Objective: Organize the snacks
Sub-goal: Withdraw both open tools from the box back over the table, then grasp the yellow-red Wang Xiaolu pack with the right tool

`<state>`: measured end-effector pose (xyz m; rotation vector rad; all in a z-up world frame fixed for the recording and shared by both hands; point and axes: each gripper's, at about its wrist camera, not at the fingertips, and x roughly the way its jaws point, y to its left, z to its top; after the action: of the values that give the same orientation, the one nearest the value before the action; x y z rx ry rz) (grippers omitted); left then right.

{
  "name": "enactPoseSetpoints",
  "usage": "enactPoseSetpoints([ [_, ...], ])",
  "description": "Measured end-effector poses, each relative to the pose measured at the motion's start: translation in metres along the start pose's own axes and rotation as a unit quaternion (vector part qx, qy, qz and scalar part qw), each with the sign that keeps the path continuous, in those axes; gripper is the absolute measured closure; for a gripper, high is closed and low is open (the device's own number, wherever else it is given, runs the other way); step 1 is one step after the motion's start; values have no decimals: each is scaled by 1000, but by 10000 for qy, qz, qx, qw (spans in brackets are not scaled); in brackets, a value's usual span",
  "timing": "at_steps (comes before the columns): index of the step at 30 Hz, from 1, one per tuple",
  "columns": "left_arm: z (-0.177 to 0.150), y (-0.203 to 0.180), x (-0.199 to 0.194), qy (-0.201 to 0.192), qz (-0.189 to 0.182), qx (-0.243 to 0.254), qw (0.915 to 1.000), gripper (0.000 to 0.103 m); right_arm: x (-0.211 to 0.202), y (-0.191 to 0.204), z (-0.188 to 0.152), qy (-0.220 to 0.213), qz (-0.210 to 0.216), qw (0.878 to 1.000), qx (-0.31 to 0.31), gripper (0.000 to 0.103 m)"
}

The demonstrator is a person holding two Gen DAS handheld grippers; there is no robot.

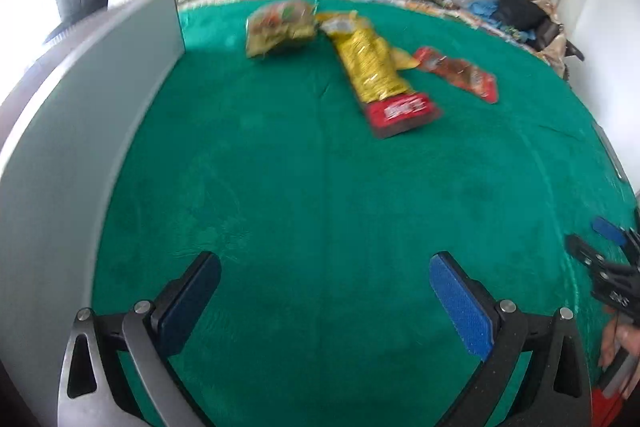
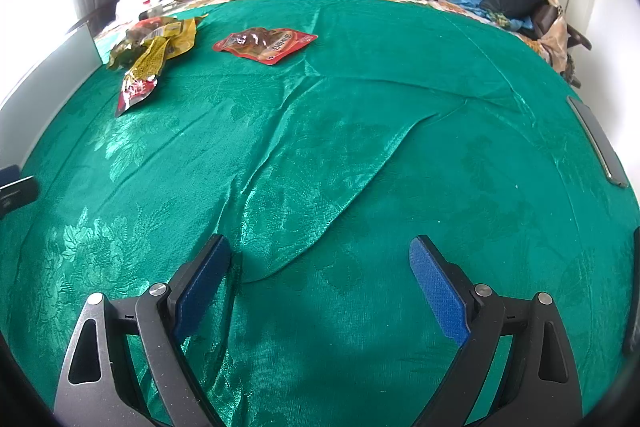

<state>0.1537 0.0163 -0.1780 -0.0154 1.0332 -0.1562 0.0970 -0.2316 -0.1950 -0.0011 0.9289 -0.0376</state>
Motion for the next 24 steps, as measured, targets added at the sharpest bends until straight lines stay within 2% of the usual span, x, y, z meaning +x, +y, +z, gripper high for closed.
enactPoseSetpoints([
  [2,-2,3,13,115,65,105,9999,0,0,0,0,2,10,10000,2,9],
  [4,-5,-1,14,28,218,378,9990,0,0,0,0,3,11,10000,2,9],
  [10,-15,3,13,-345,118,487,9981,0,0,0,0,3,11,10000,3,9],
  [18,-12,7,15,-329,39,589,9977,0,0,0,0,4,30,10000,-14,9],
  [21,-12,6,15,-332,53,597,9976,0,3,0,7,225,205,9991,-304,10],
  [24,-11,5,16,-332,51,592,9977,0,9,5,30,534,311,9978,-250,10],
])
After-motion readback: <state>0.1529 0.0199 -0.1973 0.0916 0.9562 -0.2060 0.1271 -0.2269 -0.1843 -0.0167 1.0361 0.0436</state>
